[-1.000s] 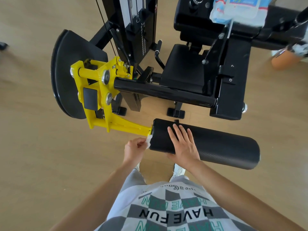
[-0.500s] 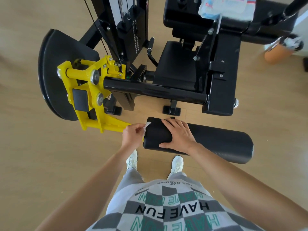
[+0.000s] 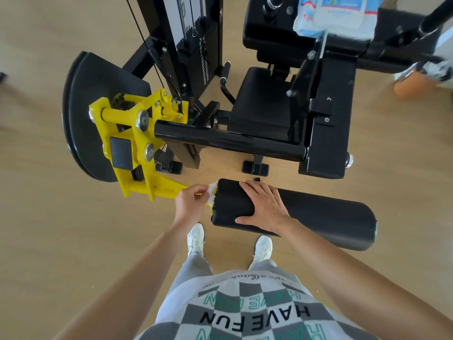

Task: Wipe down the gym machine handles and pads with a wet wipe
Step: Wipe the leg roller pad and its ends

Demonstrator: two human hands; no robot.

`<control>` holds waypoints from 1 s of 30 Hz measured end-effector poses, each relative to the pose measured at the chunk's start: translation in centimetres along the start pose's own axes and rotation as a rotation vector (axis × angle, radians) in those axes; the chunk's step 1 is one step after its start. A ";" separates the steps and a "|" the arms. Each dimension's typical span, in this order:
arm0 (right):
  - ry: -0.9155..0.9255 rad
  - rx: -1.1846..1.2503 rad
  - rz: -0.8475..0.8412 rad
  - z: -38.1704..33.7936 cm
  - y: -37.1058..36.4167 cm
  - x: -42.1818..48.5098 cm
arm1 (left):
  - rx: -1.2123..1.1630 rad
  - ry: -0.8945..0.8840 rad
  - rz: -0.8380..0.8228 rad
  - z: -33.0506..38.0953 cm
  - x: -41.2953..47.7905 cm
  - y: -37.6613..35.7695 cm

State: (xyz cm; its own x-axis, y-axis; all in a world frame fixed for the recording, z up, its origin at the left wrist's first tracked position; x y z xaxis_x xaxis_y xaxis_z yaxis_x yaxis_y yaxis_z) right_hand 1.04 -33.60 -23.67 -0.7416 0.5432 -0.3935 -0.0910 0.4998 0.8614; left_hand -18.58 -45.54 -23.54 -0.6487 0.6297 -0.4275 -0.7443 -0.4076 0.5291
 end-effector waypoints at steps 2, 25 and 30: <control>-0.005 0.013 -0.007 0.1 0.0 0.1 | 0.010 -0.033 -0.021 0.9 0.5 -0.6; 0.004 0.115 -0.110 1.0 0.9 1.5 | 0.059 0.054 -0.148 -0.4 0.7 -0.9; -0.001 0.180 -0.106 1.3 1.6 1.9 | 0.158 -0.010 -0.185 -2.0 -1.7 -1.0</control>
State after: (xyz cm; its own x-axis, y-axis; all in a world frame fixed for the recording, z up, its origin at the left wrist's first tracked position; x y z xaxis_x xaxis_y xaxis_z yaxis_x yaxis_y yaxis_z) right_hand 0.35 -30.83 -23.44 -0.7336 0.4815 -0.4796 -0.0488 0.6666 0.7439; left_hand -17.07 -47.47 -24.82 -0.5010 0.6910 -0.5210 -0.8159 -0.1765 0.5505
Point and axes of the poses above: each hand's wrist, its own x-axis towards the middle knuckle, its own y-axis out of the back of the hand, z = x × y, the point moved 4 cm from there along x, towards the middle knuckle
